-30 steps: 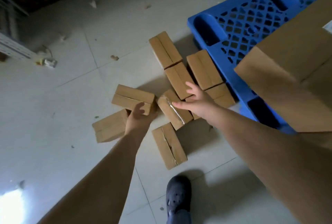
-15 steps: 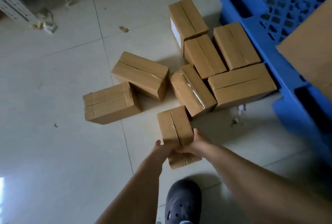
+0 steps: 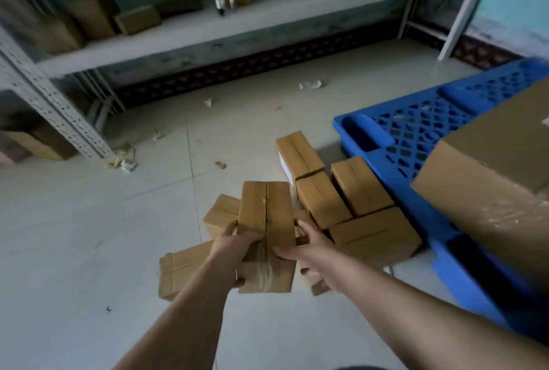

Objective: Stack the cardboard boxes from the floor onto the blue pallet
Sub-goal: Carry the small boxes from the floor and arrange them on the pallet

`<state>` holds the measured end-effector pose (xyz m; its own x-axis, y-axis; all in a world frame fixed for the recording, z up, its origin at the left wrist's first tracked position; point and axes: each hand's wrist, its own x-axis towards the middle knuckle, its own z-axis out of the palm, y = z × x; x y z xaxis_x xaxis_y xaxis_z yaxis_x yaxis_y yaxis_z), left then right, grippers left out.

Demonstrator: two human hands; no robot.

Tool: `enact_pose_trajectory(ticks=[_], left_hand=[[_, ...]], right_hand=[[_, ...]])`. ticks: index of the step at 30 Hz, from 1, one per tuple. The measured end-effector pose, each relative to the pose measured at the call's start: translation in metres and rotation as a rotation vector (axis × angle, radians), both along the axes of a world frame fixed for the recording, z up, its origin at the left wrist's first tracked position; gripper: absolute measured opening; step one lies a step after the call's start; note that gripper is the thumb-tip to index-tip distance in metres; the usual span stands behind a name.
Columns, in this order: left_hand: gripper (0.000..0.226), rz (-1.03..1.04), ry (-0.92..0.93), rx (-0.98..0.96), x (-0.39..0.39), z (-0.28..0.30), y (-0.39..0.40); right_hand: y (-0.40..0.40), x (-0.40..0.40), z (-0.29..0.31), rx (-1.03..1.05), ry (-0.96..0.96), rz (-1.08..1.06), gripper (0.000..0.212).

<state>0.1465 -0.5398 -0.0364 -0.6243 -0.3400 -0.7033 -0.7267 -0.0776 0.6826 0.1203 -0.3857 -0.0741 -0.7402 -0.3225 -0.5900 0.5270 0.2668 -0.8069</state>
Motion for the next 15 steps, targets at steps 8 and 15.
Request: enact_pose_trajectory(ticks=[8, 15], left_hand=[[0.052, -0.231, 0.32, -0.08, -0.095, 0.138, 0.111], [0.058, -0.478, 0.554, -0.006, -0.134, 0.19, 0.275]], right_hand=[[0.096, -0.059, 0.142, -0.086, 0.291, -0.339, 0.065], [0.256, -0.058, 0.213, 0.126, 0.528, -0.596, 0.108]])
